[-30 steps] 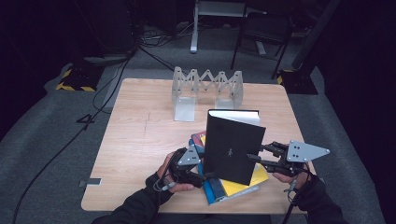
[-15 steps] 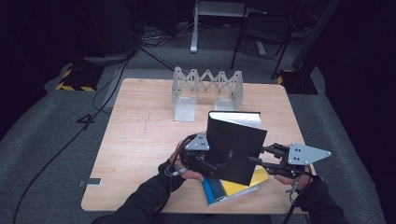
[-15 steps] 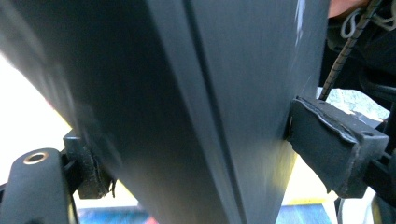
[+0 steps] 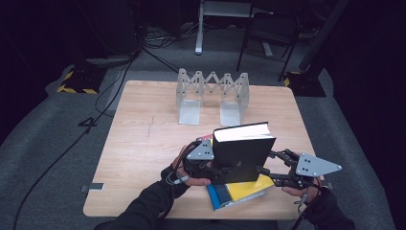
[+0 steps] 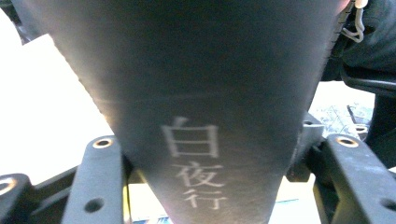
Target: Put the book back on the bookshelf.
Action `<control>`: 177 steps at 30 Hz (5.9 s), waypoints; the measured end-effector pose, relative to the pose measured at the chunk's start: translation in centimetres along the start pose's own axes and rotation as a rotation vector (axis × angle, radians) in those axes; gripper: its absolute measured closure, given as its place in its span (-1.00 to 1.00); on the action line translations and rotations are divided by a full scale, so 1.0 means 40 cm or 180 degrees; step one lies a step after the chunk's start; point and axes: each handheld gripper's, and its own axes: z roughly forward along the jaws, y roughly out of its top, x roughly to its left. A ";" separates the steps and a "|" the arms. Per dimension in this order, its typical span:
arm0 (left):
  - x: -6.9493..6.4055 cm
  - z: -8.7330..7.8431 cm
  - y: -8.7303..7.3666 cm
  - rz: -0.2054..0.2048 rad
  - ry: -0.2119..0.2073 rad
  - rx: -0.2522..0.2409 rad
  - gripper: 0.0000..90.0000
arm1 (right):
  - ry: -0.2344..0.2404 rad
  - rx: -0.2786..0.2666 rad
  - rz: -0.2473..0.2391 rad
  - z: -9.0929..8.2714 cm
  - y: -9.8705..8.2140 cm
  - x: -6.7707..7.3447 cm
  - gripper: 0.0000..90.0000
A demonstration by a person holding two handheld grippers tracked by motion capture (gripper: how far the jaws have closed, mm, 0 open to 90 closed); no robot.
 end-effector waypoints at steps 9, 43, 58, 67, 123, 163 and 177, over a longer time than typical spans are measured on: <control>-0.045 -0.007 0.002 0.0225 0.0056 0.0047 0.11 | -0.0122 0.0412 0.0320 0.010 -0.061 -0.001 -0.30; -0.053 -0.015 0.085 0.0284 0.0133 -0.0316 0.04 | -0.0055 0.0619 0.0334 0.070 -0.090 0.020 -0.37; -0.045 -0.021 0.107 0.0154 0.0104 -0.0476 0.07 | 0.0028 0.0674 0.0367 0.056 -0.095 0.006 -0.32; -0.047 -0.022 0.108 0.0090 0.0178 -0.0469 0.09 | -0.0345 0.1252 0.0188 -0.050 -0.175 -0.043 -0.41; 0.020 -0.071 0.131 -0.0077 0.0790 -0.0468 0.13 | -0.0735 0.1685 0.1179 -0.116 -0.372 -0.153 -0.51; 0.352 -0.170 0.045 -0.0731 0.2307 -0.0305 0.15 | -0.0673 0.1660 0.1140 -0.117 -0.373 -0.153 -0.43; 0.452 -0.101 0.038 -0.1014 0.2579 -0.0360 0.15 | -0.0692 0.1662 0.1148 -0.118 -0.372 -0.151 -0.43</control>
